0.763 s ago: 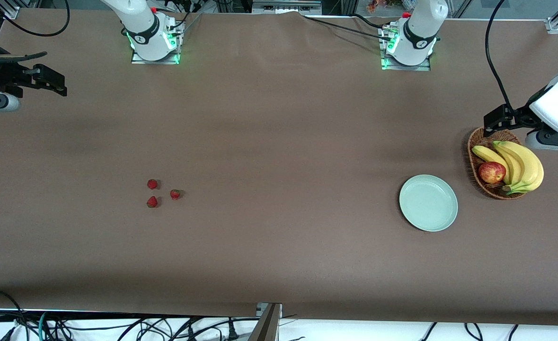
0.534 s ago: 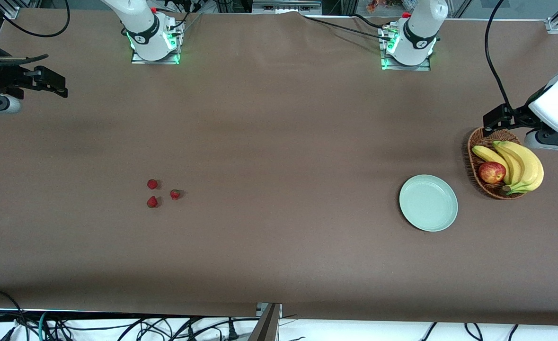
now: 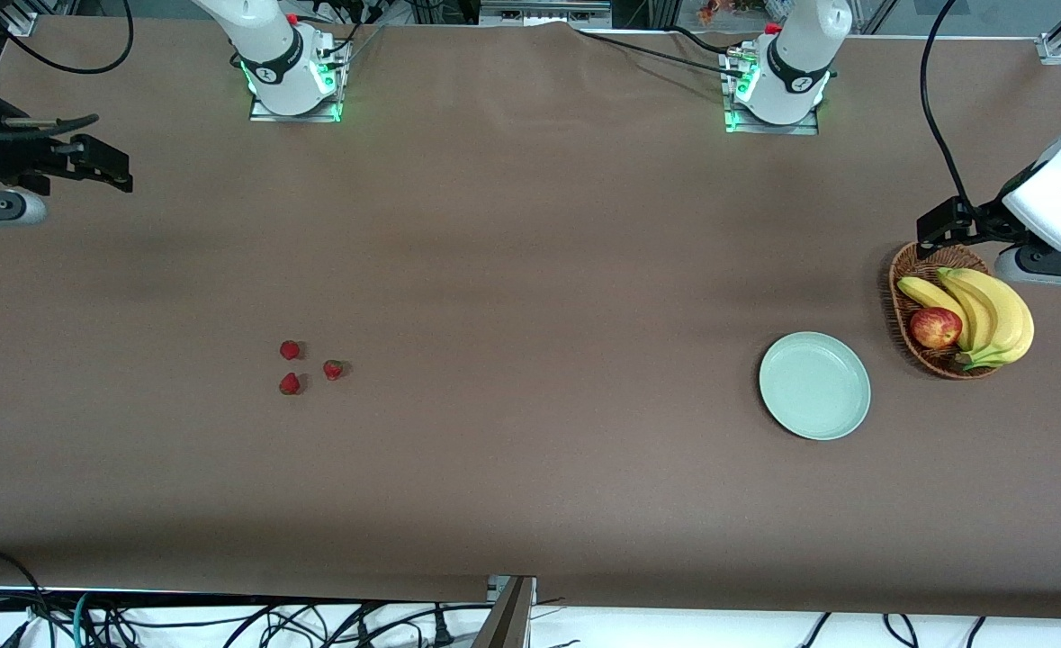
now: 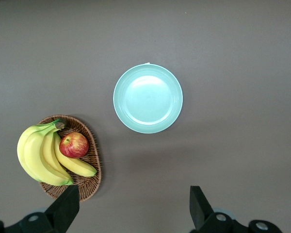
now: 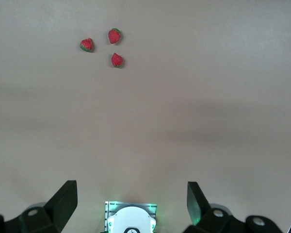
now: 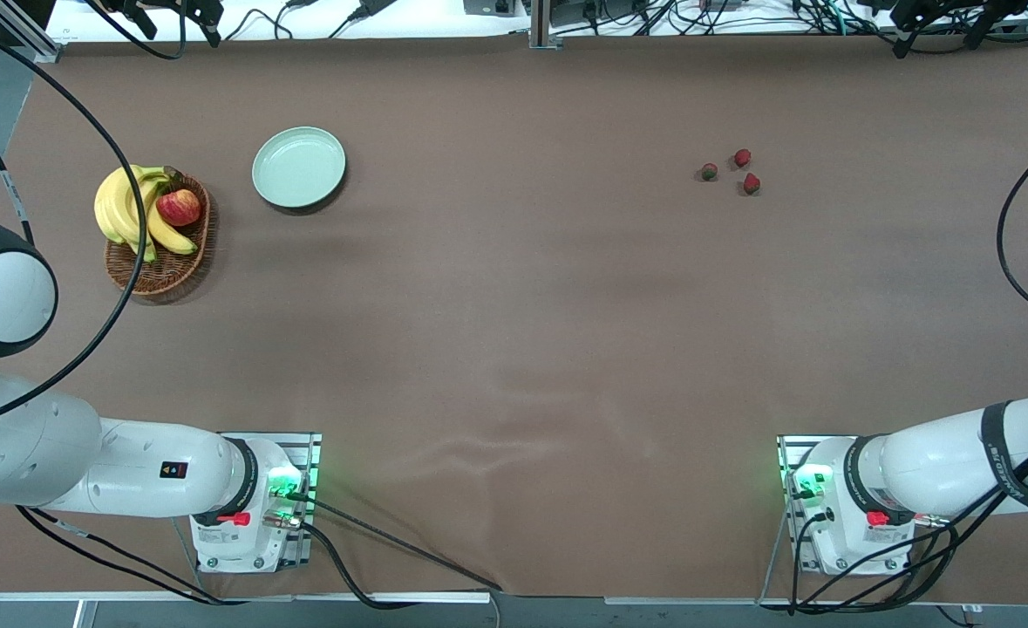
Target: Collect all strawberries into plate
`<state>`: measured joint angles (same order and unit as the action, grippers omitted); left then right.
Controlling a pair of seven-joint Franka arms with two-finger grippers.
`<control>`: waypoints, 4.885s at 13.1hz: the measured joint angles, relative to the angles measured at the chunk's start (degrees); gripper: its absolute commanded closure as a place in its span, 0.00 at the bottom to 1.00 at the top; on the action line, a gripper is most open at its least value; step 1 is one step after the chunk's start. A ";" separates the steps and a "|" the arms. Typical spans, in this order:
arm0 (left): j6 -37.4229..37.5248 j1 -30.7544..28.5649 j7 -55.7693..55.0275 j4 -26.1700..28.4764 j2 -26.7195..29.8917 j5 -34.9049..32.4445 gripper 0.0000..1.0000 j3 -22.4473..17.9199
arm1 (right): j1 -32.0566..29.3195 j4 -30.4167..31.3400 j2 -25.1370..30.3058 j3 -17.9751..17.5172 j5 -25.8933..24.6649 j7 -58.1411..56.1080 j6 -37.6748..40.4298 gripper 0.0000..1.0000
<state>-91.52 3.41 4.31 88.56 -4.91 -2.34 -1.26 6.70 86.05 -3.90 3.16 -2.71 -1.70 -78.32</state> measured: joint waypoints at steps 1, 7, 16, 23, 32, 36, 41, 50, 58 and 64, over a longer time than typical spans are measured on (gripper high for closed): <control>0.00 0.00 0.00 -0.01 0.00 0.00 0.00 0.00 | 0.24 0.01 -1.15 -0.28 0.01 0.00 -0.38 0.00; 0.05 0.09 -0.04 -0.08 0.01 0.00 0.00 0.92 | 3.61 0.15 -12.68 -0.90 1.92 -0.03 -7.83 0.00; 0.08 0.10 -0.05 -0.18 0.01 0.00 0.00 0.96 | 8.56 0.74 -30.16 -0.96 5.25 7.17 -29.83 0.00; 0.09 0.10 -0.05 -0.22 0.01 0.00 0.00 0.96 | 9.33 5.59 -36.74 -0.84 5.26 8.82 -48.33 0.00; 0.11 0.10 -0.05 -0.22 0.01 0.00 0.00 0.96 | 9.23 8.91 -37.08 -0.80 6.92 8.87 -50.98 0.26; 0.12 0.10 -0.05 -0.22 0.01 0.00 0.00 0.96 | 9.25 9.16 -37.08 -0.80 7.03 8.87 -50.98 0.76; 0.20 0.09 -0.05 -0.22 0.01 0.00 0.00 0.96 | 9.78 9.04 -36.91 -0.96 7.25 8.87 -51.07 0.95; 0.43 0.05 -0.05 -0.34 0.09 0.00 0.00 0.81 | 30.59 -2.94 -41.95 -1.71 17.72 40.23 -61.10 0.95; 1.49 0.05 -0.05 -0.40 0.09 0.00 0.00 0.81 | 46.66 -17.84 -57.35 -1.56 17.76 58.71 -77.16 0.77; 7.01 0.16 -0.04 -0.40 -0.13 0.00 0.00 2.35 | 47.23 -20.79 -58.88 -0.24 17.76 58.35 -77.09 0.00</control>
<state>-84.52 3.57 4.28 88.16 -5.03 -2.33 1.09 53.93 65.26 -62.78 2.92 15.04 56.66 -155.41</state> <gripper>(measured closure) 0.000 0.322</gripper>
